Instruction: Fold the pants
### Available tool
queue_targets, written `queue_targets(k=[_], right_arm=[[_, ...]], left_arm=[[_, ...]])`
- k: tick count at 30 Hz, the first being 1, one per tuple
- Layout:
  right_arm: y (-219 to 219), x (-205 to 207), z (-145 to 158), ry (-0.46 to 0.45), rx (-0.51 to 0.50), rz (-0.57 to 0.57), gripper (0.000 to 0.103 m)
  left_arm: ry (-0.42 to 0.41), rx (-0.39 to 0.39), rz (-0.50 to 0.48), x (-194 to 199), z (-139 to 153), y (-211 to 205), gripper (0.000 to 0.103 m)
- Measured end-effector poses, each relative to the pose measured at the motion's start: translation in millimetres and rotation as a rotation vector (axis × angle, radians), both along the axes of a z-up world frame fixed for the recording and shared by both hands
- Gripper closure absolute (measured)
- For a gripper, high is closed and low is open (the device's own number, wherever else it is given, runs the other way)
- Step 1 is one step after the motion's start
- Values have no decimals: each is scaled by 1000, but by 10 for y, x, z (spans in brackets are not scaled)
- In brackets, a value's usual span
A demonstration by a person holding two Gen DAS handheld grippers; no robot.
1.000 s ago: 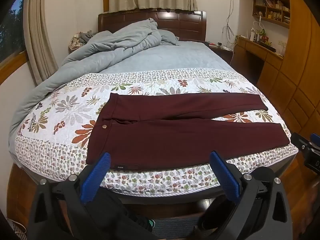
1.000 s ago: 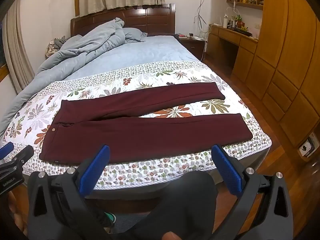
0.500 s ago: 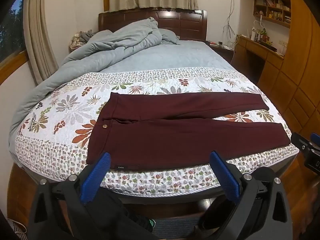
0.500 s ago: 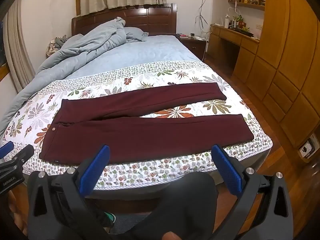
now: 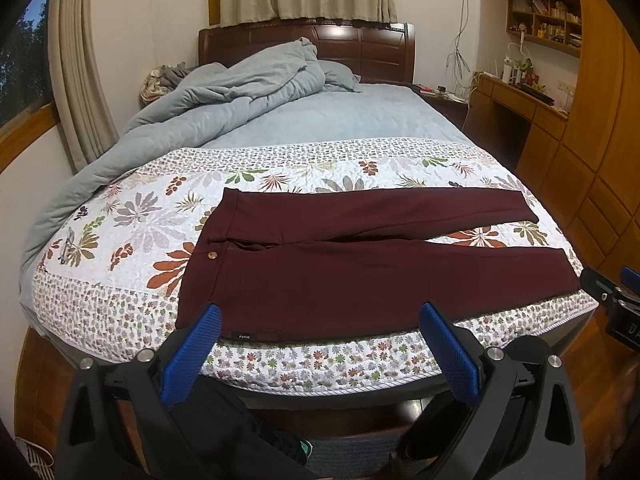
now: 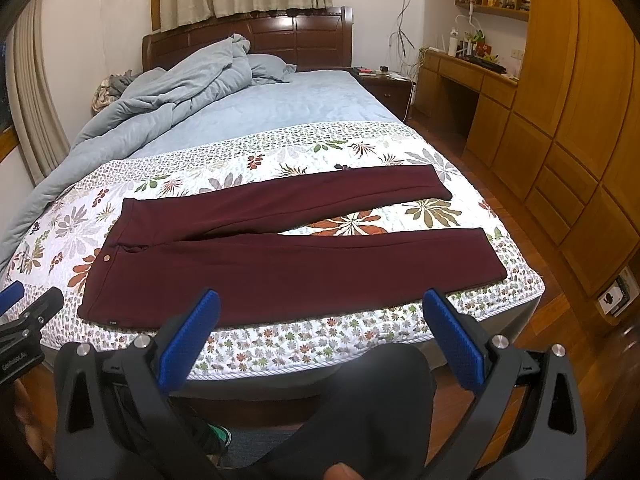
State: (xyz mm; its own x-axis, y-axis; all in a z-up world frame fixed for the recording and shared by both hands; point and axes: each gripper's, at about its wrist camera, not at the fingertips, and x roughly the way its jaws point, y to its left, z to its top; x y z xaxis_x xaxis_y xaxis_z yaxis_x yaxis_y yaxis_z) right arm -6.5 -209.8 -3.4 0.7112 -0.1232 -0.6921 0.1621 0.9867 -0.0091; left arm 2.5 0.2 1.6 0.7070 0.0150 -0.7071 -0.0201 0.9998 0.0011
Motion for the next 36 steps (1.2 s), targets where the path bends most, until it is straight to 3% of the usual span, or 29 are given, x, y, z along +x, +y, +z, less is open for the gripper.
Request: queue_targets(k=[32,34,36], right_arm=[[24,74,-109,14,0,5,2],[12,34,-53,-63,-11,31,2],[-36,-62,-5,-247,-35,83,2]], left_arm=[[28,6,-5,73,-113,10,4],[38,23,-36,145,-205,17,4],[93,-48,-218,294,-456,85,4]])
